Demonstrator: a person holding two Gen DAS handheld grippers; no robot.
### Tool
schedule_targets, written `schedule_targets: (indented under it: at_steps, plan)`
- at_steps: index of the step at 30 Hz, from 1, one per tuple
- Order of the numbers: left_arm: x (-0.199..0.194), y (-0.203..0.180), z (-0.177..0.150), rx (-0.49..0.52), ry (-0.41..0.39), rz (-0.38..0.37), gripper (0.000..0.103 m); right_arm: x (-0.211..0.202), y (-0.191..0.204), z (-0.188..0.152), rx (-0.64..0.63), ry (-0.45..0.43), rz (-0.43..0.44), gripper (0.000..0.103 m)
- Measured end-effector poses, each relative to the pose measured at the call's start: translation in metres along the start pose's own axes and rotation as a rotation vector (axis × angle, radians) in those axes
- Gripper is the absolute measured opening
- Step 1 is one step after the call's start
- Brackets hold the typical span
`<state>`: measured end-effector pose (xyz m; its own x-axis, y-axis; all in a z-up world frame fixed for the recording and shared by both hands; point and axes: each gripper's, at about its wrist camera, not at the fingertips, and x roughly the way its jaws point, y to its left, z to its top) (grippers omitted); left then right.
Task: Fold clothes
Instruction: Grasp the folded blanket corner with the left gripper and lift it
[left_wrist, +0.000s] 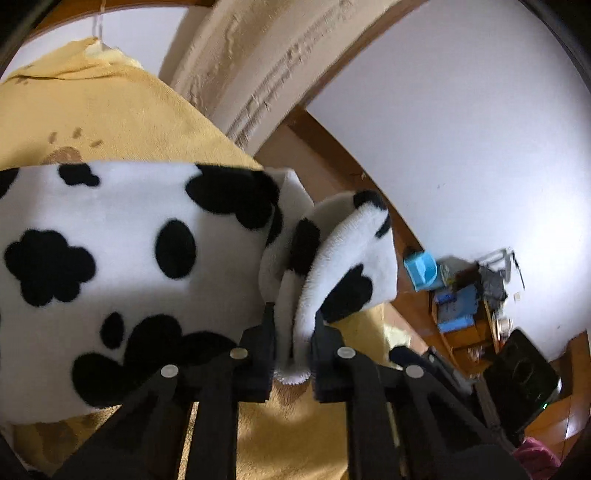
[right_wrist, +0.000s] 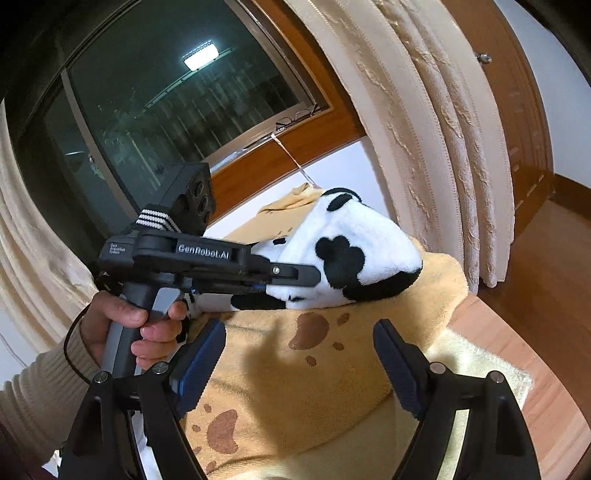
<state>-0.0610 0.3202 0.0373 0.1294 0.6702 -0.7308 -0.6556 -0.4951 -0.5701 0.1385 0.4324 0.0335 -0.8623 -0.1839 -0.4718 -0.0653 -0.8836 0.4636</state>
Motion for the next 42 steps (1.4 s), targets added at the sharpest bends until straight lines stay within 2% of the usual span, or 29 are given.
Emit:
schedule_targets:
  at_steps: [4,12,17,20,27,33,39,42]
  plan:
    - [-0.033,-0.016,0.014,0.049,-0.109,0.014,0.012,0.000,0.000,0.000,0.000,0.002,0.000,0.084]
    - [-0.144,-0.049,0.034,0.209,-0.357,0.098,0.012,0.001,0.001,-0.002,-0.010,0.017,-0.007,0.084]
    - [-0.206,-0.026,0.015,0.214,-0.425,0.192,0.012,0.002,0.005,-0.004,-0.031,0.028,-0.016,0.084]
    - [-0.244,-0.001,0.002,0.173,-0.462,0.252,0.012,0.004,0.006,-0.003,-0.036,0.035,-0.024,0.084]
    - [-0.324,0.061,-0.056,0.050,-0.571,0.361,0.012,0.007,0.006,-0.003,-0.034,0.049,-0.057,0.084]
    - [-0.370,0.116,-0.114,-0.049,-0.626,0.447,0.012,0.013,0.008,-0.004,-0.054,0.080,-0.084,0.084]
    - [-0.399,0.181,-0.179,-0.181,-0.652,0.508,0.012,0.014,0.014,-0.004,-0.073,0.082,-0.132,0.084]
    - [-0.404,0.207,-0.209,-0.220,-0.628,0.598,0.012,0.013,0.025,0.002,-0.080,0.093,-0.129,0.084]
